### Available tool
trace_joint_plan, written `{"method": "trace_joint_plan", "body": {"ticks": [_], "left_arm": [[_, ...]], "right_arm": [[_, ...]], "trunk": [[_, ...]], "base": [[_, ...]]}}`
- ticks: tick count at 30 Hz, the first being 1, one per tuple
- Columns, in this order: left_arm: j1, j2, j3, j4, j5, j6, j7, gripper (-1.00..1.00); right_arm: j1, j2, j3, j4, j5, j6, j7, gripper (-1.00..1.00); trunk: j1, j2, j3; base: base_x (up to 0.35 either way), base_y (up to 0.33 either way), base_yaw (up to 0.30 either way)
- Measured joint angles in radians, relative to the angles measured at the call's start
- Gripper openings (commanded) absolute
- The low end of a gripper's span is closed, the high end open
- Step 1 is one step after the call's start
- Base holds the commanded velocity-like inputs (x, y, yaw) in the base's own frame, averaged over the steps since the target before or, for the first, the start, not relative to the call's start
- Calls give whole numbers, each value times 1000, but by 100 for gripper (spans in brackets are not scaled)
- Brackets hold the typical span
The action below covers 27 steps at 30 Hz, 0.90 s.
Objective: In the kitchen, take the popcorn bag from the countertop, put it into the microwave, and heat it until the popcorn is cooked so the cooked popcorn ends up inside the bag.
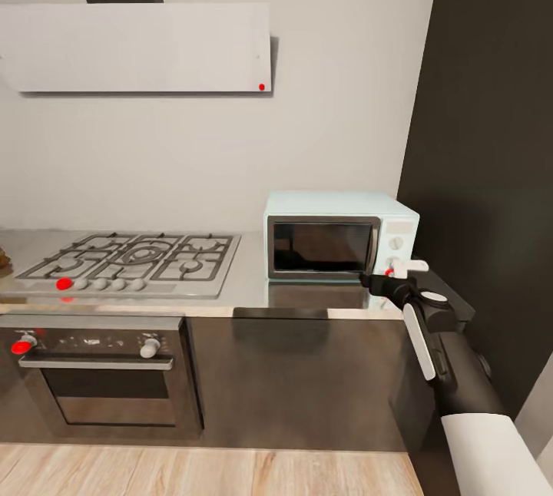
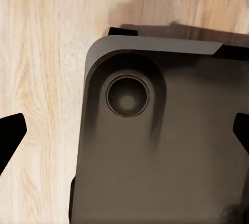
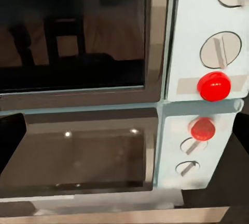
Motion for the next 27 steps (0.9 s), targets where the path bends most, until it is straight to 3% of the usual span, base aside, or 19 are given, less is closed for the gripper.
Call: {"method": "trace_joint_plan", "body": {"ticks": [11, 27], "left_arm": [[0, 0, 0, 0, 1, 0, 0, 100], [0, 0, 0, 0, 0, 1, 0, 100]], "right_arm": [[0, 0, 1, 0, 5, -3, 3, 100], [0, -6, 3, -1, 4, -1, 7, 100]], "trunk": [[0, 0, 0], [0, 0, 0]], "base": [[255, -11, 0], [6, -56, 0]]}}
